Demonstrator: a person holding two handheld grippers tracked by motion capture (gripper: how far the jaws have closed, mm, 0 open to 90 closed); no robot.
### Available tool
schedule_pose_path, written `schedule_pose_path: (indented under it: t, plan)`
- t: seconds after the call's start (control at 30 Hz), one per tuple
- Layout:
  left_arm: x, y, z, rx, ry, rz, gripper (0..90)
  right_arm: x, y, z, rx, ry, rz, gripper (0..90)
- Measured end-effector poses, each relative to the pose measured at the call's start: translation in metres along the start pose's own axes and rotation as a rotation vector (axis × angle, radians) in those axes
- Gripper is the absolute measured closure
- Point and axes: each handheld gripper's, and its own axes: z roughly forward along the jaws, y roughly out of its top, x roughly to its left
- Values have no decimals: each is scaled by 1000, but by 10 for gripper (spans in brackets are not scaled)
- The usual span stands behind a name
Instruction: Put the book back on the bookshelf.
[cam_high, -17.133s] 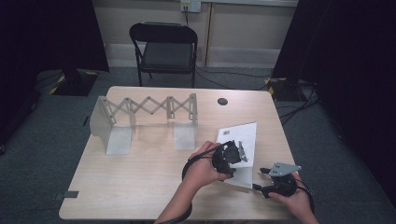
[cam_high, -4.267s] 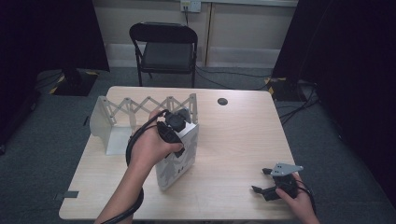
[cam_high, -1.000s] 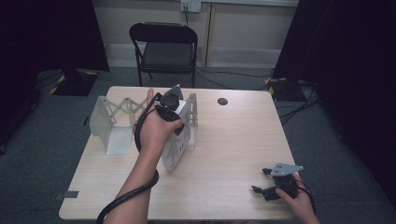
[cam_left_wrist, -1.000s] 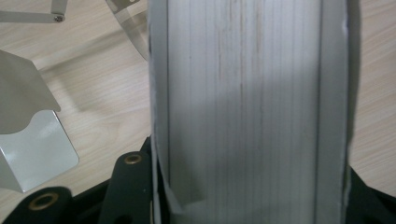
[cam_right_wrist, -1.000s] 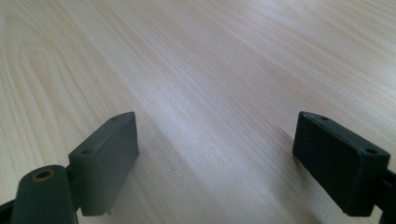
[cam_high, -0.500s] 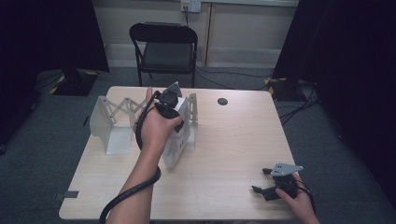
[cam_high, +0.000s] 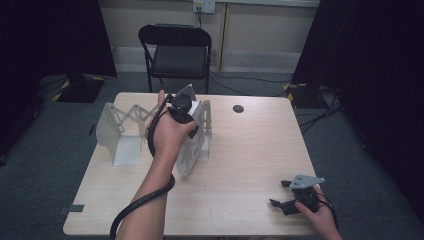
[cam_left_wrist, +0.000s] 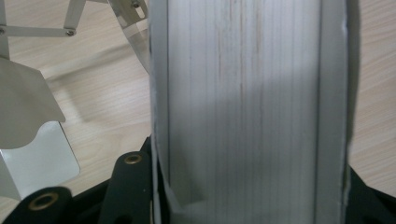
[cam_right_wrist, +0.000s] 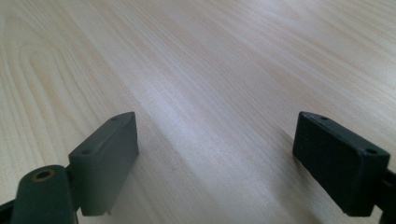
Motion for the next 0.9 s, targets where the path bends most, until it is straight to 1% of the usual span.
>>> schedule_pose_path:
  t: [0.07, 0.23, 0.27, 0.37, 0.4, 0.47, 0.57, 0.67, 0.77, 0.9]
  plan:
    - [0, 2, 1, -1, 2, -7, 528, 0, 0, 0, 0, 0, 0, 137]
    - [1, 4, 2, 2, 4, -1, 528, 0, 0, 0, 1, 0, 1, 137]
    - [1, 5, 2, 1, 2, -9, 528, 0, 0, 0, 0, 0, 0, 137]
    - [2, 6, 3, 3, 2, -11, 528, 0, 0, 0, 0, 0, 0, 137]
    - [2, 7, 5, -6, 3, -20, 528, 0, 0, 0, 0, 0, 0, 137]
    - [2, 8, 6, -9, 4, -24, 528, 0, 0, 0, 0, 0, -1, 137]
    - [3, 9, 7, -5, 4, -28, 528, 0, 0, 0, 0, 0, -1, 137]
    - [2, 12, 8, -12, 18, -33, 528, 0, 0, 0, 0, 0, 0, 137]
    - [3, 14, 10, -3, 11, -35, 529, 0, 0, 0, 0, 0, 0, 137]
    - [2, 15, 12, -4, 11, -39, 528, 0, 0, 0, 0, 0, 0, 138]
